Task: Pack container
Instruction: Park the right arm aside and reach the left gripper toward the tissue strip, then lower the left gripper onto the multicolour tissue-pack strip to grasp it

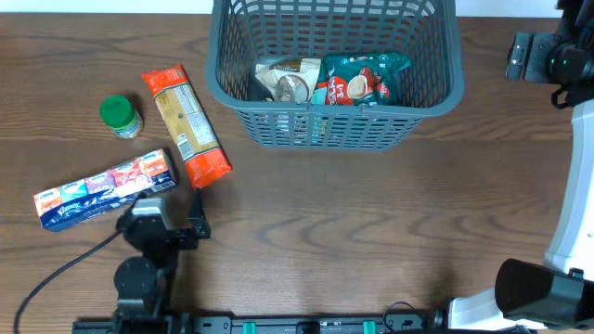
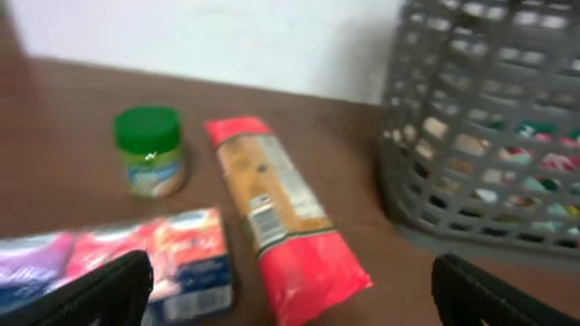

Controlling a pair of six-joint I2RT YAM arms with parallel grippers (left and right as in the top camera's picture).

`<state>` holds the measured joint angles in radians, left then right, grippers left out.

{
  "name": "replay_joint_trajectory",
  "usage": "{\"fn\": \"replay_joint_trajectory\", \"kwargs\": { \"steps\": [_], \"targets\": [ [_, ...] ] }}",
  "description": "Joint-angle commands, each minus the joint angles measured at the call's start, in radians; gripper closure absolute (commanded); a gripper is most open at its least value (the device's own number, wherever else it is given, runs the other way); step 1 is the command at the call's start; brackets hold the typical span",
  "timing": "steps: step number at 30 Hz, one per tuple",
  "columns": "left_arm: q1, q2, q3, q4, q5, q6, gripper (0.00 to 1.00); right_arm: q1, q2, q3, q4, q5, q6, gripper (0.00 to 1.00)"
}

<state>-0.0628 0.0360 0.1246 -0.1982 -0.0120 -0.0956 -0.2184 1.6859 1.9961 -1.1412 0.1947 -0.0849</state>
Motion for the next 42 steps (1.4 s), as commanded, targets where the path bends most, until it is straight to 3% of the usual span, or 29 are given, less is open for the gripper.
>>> {"fn": "replay_joint_trajectory", "kwargs": {
  "steps": [1,6,13,17,23,30,35,42],
  "targets": [
    [-0.001,0.077,0.198,-0.092,-0.145,-0.053,0.01,-0.005,-0.008,0.011,-0.003,-0.005,-0.010,0.01],
    [-0.001,0.367,0.558,-0.317,-0.181,0.085,0.02,-0.005,-0.008,0.011,-0.003,-0.005,-0.010,0.01],
    [-0.001,0.805,1.041,-0.666,-0.206,0.101,0.01,-0.005,-0.008,0.011,-0.003,-0.004,-0.010,0.01],
    [-0.001,0.964,1.192,-0.804,-0.172,0.103,0.02,-0.005,-0.008,0.011,-0.003,-0.005,-0.010,0.01],
    [0.000,1.096,1.207,-0.897,-0.172,0.163,0.02,-0.005,-0.008,0.011,-0.003,-0.004,-0.010,0.01],
    [0.082,1.203,1.207,-0.943,-0.162,0.150,0.01,-0.005,-0.008,0.011,-0.003,-0.005,-0.010,0.01],
    [0.166,1.247,1.207,-0.970,-0.084,0.389,0.01,-0.005,-0.008,0.011,-0.003,-0.004,-0.010,0.01],
    [0.227,1.251,1.207,-0.978,-0.083,0.617,0.02,-0.005,-0.008,0.011,-0.004,-0.005,-0.010,0.01]
  ]
}}
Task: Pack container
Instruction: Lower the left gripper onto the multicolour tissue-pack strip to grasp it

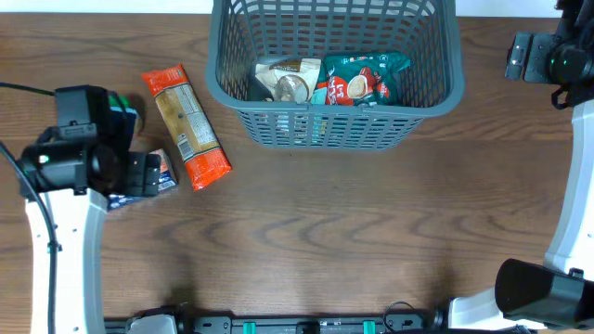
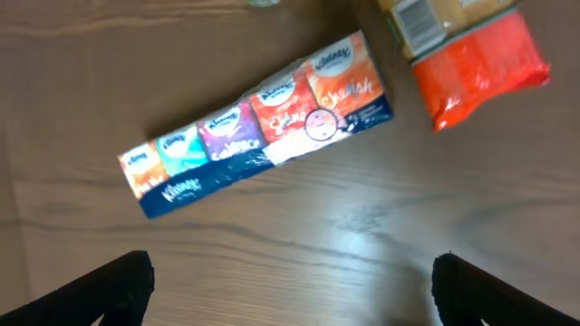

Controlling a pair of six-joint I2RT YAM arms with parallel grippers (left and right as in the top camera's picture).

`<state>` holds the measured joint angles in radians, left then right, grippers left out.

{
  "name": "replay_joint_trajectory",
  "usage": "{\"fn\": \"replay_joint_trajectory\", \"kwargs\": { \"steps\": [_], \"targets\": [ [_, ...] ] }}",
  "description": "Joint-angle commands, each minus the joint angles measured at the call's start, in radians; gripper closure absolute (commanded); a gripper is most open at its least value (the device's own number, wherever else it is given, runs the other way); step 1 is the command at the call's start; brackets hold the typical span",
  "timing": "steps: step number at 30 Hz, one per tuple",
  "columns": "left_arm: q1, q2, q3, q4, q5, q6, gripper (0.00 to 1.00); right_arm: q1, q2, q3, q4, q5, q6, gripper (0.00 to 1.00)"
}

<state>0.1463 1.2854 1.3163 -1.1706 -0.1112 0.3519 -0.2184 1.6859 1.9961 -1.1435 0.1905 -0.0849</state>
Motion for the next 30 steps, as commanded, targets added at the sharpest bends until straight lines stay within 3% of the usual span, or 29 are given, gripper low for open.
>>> {"fn": "replay_joint_trajectory", "kwargs": {
  "steps": [1,7,22,30],
  "targets": [
    [0.022,0.002,0.015,-0.006,0.016,0.204,0.02,-0.005,-0.008,0.011,-0.001,0.000,-0.010,0.01],
    [0.062,0.040,0.013,0.001,0.018,0.394,0.02,-0.005,-0.008,0.011,-0.001,0.000,-0.010,0.01],
    [0.133,0.446,-0.024,0.142,0.078,0.508,0.01,-0.005,-0.008,0.011,-0.001,0.000,-0.010,0.01],
    [0.133,0.570,-0.024,0.196,0.078,0.572,0.01,-0.005,-0.008,0.011,-0.001,0.000,-0.010,0.01]
  ]
}}
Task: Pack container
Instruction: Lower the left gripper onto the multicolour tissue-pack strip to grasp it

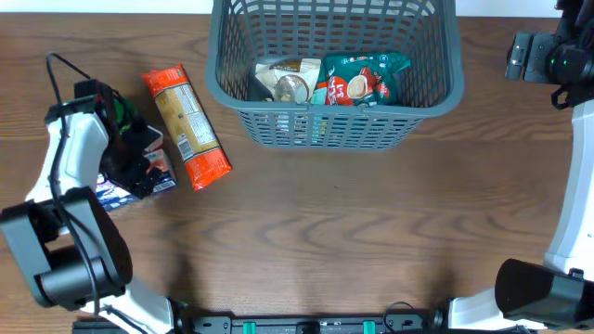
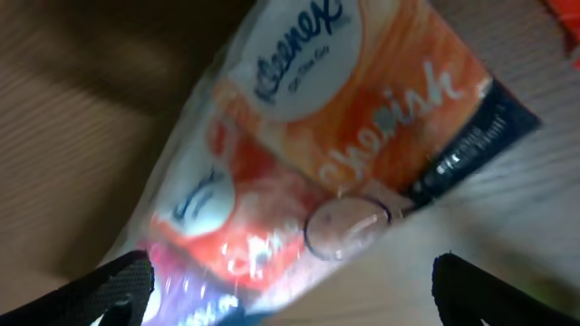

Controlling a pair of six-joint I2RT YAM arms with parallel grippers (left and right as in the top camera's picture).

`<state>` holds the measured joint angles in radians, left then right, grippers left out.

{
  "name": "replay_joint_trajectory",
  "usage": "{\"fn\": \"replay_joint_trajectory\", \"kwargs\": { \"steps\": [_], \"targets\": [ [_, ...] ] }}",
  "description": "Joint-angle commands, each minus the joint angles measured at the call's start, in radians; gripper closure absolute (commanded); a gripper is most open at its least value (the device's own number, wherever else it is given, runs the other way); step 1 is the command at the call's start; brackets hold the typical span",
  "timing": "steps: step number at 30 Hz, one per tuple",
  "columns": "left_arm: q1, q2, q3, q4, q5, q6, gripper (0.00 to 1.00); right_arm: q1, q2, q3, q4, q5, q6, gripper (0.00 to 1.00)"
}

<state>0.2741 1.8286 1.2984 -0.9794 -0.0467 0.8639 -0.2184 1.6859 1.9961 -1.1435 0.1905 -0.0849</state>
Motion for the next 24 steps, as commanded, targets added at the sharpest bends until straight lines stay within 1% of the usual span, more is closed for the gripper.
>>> {"fn": "replay_joint_trajectory", "kwargs": {
  "steps": [1,3,6,8,13,18,21,22,23,24],
  "targets": [
    [0.005,0.037,-0.006,0.007,0.013,0.069,0.00,-0.005,-0.008,0.011,-0.002,0.000,-0.010,0.01],
    [0.005,0.059,-0.006,0.013,0.020,0.082,0.01,-0.005,-0.008,0.011,-0.002,0.000,-0.010,0.01],
    [0.005,0.088,-0.006,0.005,0.063,0.132,0.05,-0.005,-0.008,0.011,-0.001,0.000,-0.010,0.01],
    [0.005,0.111,-0.006,0.002,0.071,0.149,0.05,-0.005,-0.008,0.011,-0.001,0.000,-0.010,0.01],
    [0.005,0.175,-0.006,0.001,0.111,0.149,0.05,-0.004,-0.008,0.011,-0.001,0.000,-0.010,0.01],
    [0.005,0.224,-0.006,0.007,0.110,0.149,0.04,-0.004,-0.008,0.011,-0.001,0.000,-0.010,0.01],
    [0.005,0.246,-0.006,0.021,0.110,0.149,0.07,-0.005,-0.008,0.011,-0.001,0.000,-0.010,0.01],
    [0.005,0.255,-0.006,0.024,0.110,0.149,0.13,-0.005,-0.008,0.011,-0.002,0.000,-0.010,0.01],
    [0.005,0.263,-0.006,0.025,0.111,0.149,0.27,-0.005,-0.008,0.011,-0.001,0.000,-0.010,0.01],
    [0.005,0.272,-0.006,0.032,0.111,0.149,0.82,-0.005,-0.008,0.011,-0.002,0.000,-0.010,0.01]
  ]
}}
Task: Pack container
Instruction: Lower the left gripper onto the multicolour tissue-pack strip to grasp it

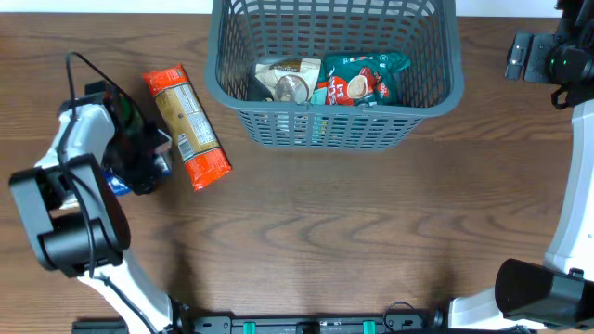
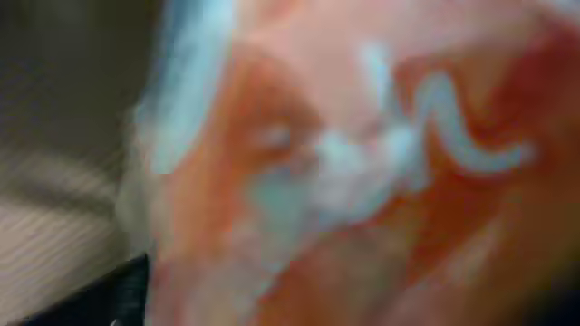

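Observation:
The tissue multipack (image 2: 362, 163) fills the left wrist view as an orange and pale blue blur. My left gripper (image 1: 142, 163) is down over the pack's right end on the table, open, with the pack between its jaws. One black finger (image 2: 127, 294) shows at the lower left; the other is hidden. In the overhead view only a blue bit of the tissue pack (image 1: 112, 182) peeks out beside the arm. The grey basket (image 1: 334, 132) at the top middle holds a green pouch (image 1: 364, 79) and a brown packet (image 1: 288, 80). My right gripper (image 1: 529, 56) stays at the far right edge, jaws unclear.
An orange pasta packet (image 1: 184, 125) lies slanted just right of my left gripper, close to the basket's left wall. A green-lidded jar (image 1: 122, 109) is mostly hidden under the left arm. The right arm's base (image 1: 538, 289) stands at the lower right.
My left gripper has come lower onto the tissue pack's orange end, which now fills its view out of focus. The arm shifted slightly right. The right arm has not moved.
My left gripper first stood low at the table's front, looking at the jar, pasta and tissues. Then it hung high above the tissue pack. Then it was close over the pack's orange end, and now it straddles that end, still open.

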Controlling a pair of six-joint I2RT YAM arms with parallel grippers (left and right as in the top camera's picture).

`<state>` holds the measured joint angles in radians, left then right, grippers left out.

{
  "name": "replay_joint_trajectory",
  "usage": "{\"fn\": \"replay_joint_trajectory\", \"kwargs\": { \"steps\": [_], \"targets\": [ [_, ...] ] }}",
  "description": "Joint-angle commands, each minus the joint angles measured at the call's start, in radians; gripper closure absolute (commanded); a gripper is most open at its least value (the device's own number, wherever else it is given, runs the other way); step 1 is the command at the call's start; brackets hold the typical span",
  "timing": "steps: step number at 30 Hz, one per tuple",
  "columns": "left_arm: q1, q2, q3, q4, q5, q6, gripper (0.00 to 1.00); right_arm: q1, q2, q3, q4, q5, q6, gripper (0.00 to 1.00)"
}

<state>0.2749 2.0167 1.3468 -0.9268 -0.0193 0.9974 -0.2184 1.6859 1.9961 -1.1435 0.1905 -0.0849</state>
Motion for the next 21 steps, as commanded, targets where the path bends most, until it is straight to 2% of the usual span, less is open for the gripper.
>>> {"fn": "replay_joint_trajectory", "kwargs": {
  "steps": [1,11,21],
  "targets": [
    [0.005,0.089,-0.055,-0.016,0.084,0.013,0.94,-0.005,-0.008,0.011,-0.001,0.000,-0.010,0.01],
    [0.003,0.068,-0.050,0.005,0.087,-0.034,0.94,-0.003,-0.008,0.011,-0.001,0.000,-0.010,0.01],
    [0.003,-0.130,0.010,0.005,0.079,-0.050,0.94,-0.003,-0.008,0.011,-0.001,0.000,-0.010,0.01]
  ]
}}
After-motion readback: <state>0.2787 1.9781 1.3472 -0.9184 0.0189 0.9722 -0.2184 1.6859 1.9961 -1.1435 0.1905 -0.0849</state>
